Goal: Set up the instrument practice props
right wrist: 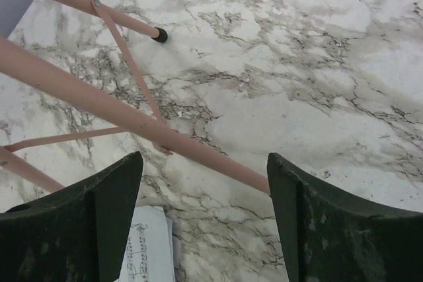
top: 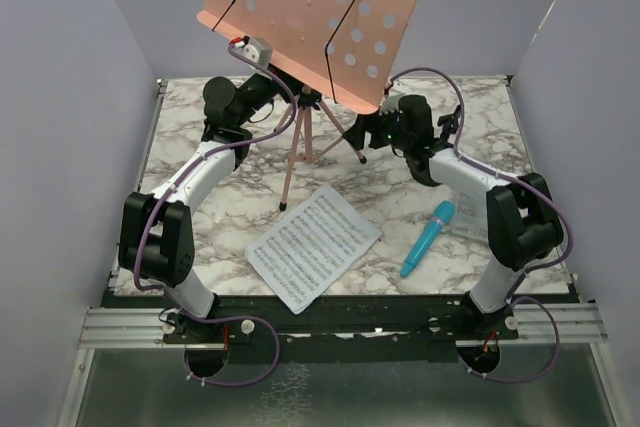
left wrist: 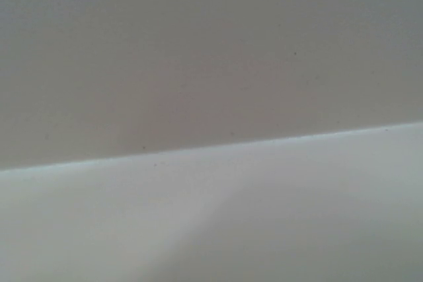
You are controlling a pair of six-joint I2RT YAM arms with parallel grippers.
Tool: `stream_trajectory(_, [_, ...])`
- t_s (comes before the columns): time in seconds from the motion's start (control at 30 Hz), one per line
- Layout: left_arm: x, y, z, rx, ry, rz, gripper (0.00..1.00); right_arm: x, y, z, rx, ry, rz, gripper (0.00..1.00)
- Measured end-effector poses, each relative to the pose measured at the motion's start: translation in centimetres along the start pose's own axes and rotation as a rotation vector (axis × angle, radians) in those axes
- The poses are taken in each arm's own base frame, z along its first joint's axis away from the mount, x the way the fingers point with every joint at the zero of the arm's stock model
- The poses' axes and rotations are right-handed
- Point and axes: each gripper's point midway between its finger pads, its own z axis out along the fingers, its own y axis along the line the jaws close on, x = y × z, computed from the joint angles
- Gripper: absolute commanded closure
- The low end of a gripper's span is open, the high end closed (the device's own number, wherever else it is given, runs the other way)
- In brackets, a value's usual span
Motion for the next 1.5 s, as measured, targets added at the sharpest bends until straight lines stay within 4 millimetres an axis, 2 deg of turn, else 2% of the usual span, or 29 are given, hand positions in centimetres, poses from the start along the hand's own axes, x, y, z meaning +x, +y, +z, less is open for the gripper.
stream_trajectory(0.2, [0.0, 0.0, 0.0, 0.001, 0.000, 0.000, 0.98, -1.3, 1.2, -2.6, -0.029, -0.049, -0.012, 0.17])
stream_trajectory(0.3, [0.1, 0.0, 0.0, 0.000, 0.000, 0.000, 0.69, -2.2, 1.9, -3.7, -0.042, -0.077, -0.016, 0.16])
stream_trajectory(0.47, [0.3, 0.1, 0.0, -0.004, 0.008, -0.001, 0.33, -3.3, 2.8, -5.7, -0.052, -0.116, -0.003, 0.15])
stream_trajectory(0.6, [0.4, 0.1, 0.0, -0.008, 0.012, -0.002, 0.14, -4.3, 3.5, -6.8, -0.061, -0.145, 0.003, 0.14])
stream_trajectory(0.73, [0.3, 0.0, -0.4, -0.019, 0.011, 0.000, 0.03, -5.5, 4.1, -7.9, -0.070, -0.178, -0.001, 0.12])
stream_trajectory(0.97, [-0.2, -0.5, -1.6, -0.036, 0.007, 0.014, 0.01, -7.1, 5.1, -10.0, -0.083, -0.227, -0.017, 0.10])
stream_trajectory(1.13, [-0.3, -1.1, -2.6, -0.040, 0.009, 0.032, 0.01, -7.6, 5.6, -11.1, -0.087, -0.241, -0.022, 0.07])
stream_trajectory(1.33, [-0.2, -2.1, -4.4, -0.048, 0.028, 0.063, 0.01, -7.8, 6.3, -13.4, -0.094, -0.261, -0.027, 0.04])
stream_trajectory(1.5, [0.4, -2.9, -6.3, -0.070, 0.060, 0.063, 0.01, -8.9, 7.4, -15.8, -0.109, -0.300, -0.031, 0.04])
